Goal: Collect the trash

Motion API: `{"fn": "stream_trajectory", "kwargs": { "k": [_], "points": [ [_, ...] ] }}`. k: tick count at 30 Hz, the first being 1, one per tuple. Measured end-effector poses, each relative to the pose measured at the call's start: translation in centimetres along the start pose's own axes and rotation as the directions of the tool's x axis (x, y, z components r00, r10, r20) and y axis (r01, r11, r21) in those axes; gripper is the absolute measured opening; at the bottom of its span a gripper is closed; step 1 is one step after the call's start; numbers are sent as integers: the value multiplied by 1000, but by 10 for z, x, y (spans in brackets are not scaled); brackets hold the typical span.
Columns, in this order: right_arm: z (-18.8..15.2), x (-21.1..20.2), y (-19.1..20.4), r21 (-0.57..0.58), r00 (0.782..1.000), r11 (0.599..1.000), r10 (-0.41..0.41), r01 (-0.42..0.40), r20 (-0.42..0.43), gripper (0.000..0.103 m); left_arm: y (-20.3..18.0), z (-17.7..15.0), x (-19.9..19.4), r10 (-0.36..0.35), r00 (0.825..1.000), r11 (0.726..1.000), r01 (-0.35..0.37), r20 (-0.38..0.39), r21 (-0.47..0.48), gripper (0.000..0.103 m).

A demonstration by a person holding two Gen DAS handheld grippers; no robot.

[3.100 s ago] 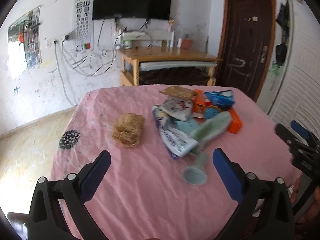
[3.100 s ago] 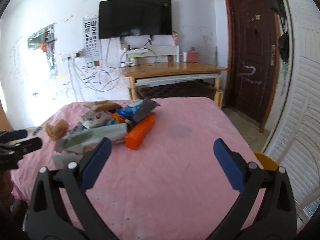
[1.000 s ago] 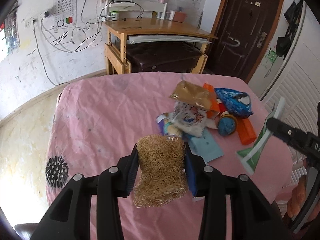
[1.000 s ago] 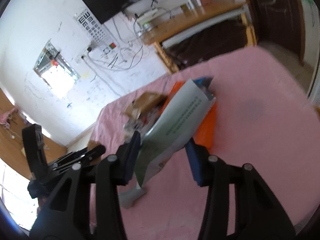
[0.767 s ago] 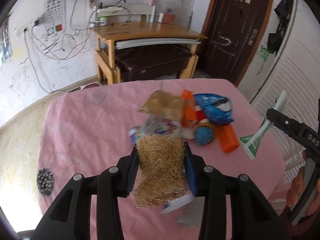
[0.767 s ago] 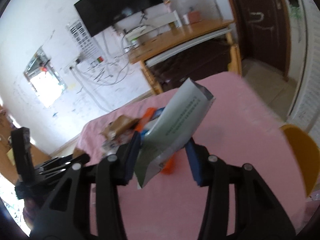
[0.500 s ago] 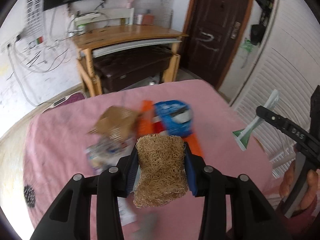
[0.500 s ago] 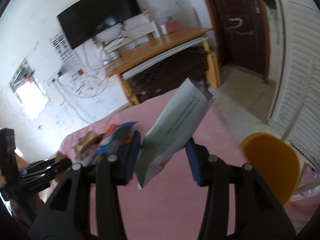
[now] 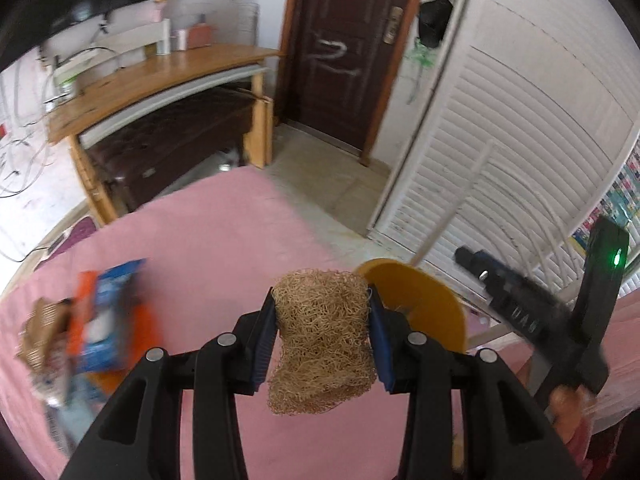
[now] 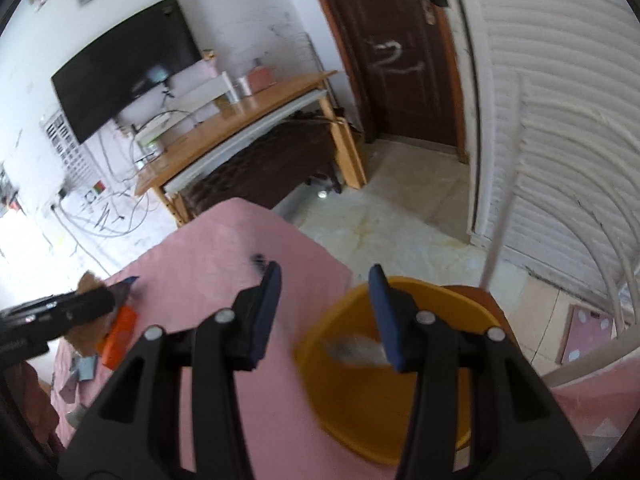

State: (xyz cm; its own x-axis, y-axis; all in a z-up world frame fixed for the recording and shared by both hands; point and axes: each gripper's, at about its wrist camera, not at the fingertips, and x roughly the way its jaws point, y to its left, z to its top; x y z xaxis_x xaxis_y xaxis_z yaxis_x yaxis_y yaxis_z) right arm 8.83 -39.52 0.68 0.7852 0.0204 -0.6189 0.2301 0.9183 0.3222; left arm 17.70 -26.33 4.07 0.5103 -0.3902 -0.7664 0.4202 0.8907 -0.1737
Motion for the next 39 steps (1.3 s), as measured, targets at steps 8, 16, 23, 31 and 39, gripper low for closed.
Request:
{"fn": "stream_trajectory", "kwargs": {
  "k": [8,16,23,31,39],
  "points": [
    [-13,20,-67,145,999,989,26,-23,-18,44,-69,13,83,-73,989,997,75,-127,9,41],
    [-21,13,-116,251,1000,968,-1,-1,7,44,-92,5,129,-118,971,993,115,-207,-24,85],
    [-18,9,-107,221,1000,975,8,-13,24,62,-88,-2,108,-103,977,995,103,-185,-12,85],
    [-11,-7,-45,56,996,996,58,-62,68,82,-52,-15,50,-101,991,993,95,-91,-67,85],
    [-5,-20,34,-102,986,985,147,-139,77,91,7,-38,-20,-24,999,991,30,49,-129,87]
  ]
}}
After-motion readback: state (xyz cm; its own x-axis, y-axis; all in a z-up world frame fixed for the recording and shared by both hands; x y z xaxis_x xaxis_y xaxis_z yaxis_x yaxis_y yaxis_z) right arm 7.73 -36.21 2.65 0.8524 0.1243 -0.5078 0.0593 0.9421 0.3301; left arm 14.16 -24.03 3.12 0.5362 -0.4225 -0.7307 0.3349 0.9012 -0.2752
